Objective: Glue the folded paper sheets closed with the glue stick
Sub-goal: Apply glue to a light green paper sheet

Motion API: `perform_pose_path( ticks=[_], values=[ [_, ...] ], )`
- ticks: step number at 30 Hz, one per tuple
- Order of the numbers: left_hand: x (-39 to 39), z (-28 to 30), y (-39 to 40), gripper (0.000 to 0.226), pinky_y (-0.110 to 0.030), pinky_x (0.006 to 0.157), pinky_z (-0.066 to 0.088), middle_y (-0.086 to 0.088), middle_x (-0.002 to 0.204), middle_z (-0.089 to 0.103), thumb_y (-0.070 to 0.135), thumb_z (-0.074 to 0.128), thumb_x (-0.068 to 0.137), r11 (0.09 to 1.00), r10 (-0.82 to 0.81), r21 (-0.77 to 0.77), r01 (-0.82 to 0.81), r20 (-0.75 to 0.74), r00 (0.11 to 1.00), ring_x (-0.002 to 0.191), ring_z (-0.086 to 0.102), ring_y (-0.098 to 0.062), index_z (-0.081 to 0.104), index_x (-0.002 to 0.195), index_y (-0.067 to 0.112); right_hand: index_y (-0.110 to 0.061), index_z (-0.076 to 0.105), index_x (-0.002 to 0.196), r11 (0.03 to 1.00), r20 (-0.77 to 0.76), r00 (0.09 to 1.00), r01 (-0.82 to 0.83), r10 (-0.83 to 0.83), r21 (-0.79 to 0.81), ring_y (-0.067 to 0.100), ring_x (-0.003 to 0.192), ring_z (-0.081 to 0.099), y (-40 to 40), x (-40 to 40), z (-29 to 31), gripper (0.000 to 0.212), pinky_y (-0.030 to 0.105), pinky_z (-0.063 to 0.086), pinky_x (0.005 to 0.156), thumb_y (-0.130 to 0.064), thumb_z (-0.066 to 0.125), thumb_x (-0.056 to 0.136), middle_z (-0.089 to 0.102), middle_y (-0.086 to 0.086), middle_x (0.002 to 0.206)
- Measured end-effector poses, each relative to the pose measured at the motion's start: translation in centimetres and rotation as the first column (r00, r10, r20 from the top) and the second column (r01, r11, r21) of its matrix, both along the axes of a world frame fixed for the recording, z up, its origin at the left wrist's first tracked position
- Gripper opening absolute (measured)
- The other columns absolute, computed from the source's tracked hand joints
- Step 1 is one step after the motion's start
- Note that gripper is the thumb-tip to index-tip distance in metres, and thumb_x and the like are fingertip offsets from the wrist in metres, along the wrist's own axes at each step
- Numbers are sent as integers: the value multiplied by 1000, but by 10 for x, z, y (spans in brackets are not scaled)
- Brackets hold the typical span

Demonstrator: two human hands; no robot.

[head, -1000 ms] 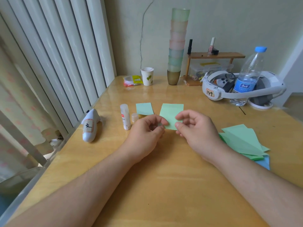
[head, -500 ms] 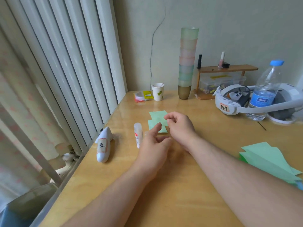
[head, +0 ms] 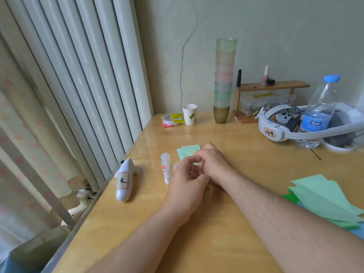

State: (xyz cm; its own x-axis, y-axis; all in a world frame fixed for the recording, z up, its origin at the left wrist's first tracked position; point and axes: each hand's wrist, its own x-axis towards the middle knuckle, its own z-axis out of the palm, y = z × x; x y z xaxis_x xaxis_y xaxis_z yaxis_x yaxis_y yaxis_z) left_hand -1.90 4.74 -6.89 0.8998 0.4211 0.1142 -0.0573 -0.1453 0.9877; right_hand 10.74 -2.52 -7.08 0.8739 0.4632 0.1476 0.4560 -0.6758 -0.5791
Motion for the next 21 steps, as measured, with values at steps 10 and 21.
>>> perform_pose_path(
  ticks=[10,21],
  values=[
    [-14,-3,-8,37,-30,72,53,5,89,61,13,64,92,929,-100,364,68,69,993,76,59,-14,59,119,37,-31,73,104,972,-78,996,-24,43,234,5,94,60,-58,-39,11,32,23,42,82,-8,52,99,55,-9,117],
    [-3,22,-55,26,-30,91,51,11,107,56,52,58,98,383,-163,846,370,-333,929,100,62,-14,65,119,38,-34,74,102,958,226,965,68,-134,279,-1,72,52,-200,-59,31,25,22,40,74,-13,69,89,58,-12,98]
  ],
)
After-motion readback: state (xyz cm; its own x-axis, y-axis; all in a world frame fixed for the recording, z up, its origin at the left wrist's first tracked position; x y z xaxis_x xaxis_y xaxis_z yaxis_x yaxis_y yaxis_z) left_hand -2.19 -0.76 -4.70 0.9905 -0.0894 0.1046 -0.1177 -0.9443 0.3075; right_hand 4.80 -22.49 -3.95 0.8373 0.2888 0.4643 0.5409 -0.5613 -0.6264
